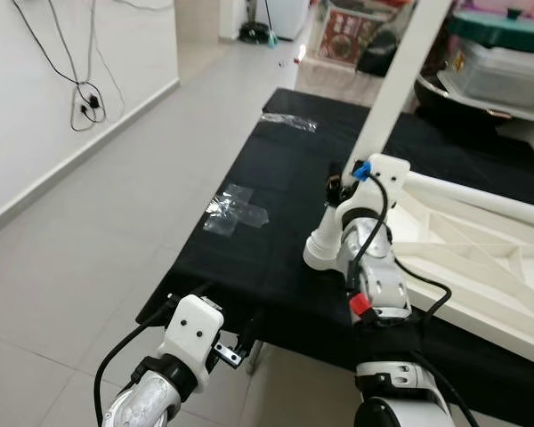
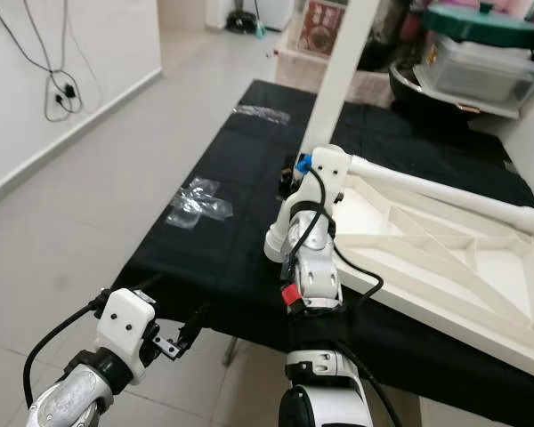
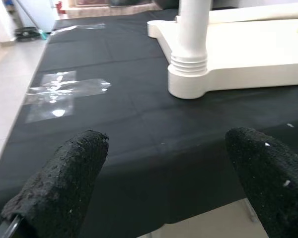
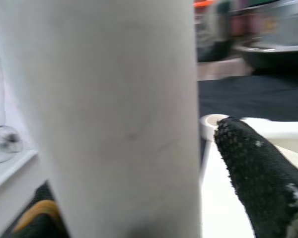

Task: Building children table

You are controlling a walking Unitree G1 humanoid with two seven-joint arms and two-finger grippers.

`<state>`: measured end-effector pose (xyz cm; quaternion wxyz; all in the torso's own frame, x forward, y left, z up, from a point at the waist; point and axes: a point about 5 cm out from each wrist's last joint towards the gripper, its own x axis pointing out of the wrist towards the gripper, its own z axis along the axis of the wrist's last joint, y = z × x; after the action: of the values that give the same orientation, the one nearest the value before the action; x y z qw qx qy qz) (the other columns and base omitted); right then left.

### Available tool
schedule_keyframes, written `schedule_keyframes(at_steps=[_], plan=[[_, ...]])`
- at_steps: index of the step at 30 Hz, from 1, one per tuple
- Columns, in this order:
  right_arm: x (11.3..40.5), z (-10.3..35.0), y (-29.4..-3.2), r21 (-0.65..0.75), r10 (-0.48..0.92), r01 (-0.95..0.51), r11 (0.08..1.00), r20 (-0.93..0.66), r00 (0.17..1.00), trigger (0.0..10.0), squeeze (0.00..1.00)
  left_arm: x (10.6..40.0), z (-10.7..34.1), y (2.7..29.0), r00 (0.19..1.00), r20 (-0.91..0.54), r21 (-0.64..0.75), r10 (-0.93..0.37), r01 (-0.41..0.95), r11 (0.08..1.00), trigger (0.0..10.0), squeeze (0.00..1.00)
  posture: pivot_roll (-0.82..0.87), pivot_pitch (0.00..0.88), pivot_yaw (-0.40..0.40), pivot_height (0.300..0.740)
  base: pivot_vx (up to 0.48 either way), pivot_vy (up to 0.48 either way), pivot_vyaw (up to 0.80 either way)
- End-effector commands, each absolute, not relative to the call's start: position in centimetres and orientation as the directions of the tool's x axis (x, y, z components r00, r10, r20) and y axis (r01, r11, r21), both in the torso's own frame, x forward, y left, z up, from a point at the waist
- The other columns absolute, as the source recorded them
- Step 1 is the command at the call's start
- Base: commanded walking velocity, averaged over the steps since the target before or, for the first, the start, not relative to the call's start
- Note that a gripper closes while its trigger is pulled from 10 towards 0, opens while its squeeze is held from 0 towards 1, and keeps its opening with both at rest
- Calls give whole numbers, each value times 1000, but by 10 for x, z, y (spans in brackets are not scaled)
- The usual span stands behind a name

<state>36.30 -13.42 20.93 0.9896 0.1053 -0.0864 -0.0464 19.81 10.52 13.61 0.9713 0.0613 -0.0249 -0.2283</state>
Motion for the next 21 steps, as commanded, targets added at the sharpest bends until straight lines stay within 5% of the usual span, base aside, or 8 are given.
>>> schedule_keyframes(at_steps=[1, 3, 4, 5, 8, 12, 15, 21], plan=[[363, 204, -138, 244, -62, 20, 970, 168, 984, 10000, 0, 196, 133, 103, 891, 13, 127, -454, 449, 884, 10000, 0, 132, 60, -131, 740, 0, 0, 0], [367, 207, -142, 248, 44, -92, 964, 193, 980, 10000, 0, 196, 133, 103, 890, 13, 126, -455, 450, 884, 10000, 0, 133, 51, -129, 740, 0, 0, 0], [369, 208, -144, 249, 222, -270, 930, 205, 953, 10000, 0, 196, 133, 103, 890, 13, 125, -455, 450, 884, 10000, 0, 133, 49, -132, 740, 0, 0, 0], [369, 208, -144, 249, 222, -270, 930, 205, 953, 10000, 0, 196, 133, 103, 890, 13, 125, -455, 450, 884, 10000, 0, 133, 49, -132, 740, 0, 0, 0], [367, 206, -145, 206, 614, -637, 742, 171, 771, 10000, 0, 196, 132, 103, 890, 11, 125, -456, 451, 884, 10000, 0, 139, 41, -134, 740, 0, 0, 0], [365, 205, -144, 197, 693, -709, 677, 151, 704, 10000, 0, 196, 131, 103, 890, 10, 124, -456, 451, 884, 10000, 0, 139, 41, -134, 740, 0, 0, 0], [357, 203, -136, 141, 862, -862, 487, 82, 500, 10000, 0, 195, 131, 102, 890, 10, 125, -455, 450, 884, 10000, 0, 146, 40, -140, 740, 0, 0, 0], [350, 205, -125, 106, 964, -960, 258, 36, 263, 10000, 0, 195, 132, 102, 891, 11, 125, -454, 449, 885, 10000, 0, 151, 46, -142, 740, 0, 0, 0]])
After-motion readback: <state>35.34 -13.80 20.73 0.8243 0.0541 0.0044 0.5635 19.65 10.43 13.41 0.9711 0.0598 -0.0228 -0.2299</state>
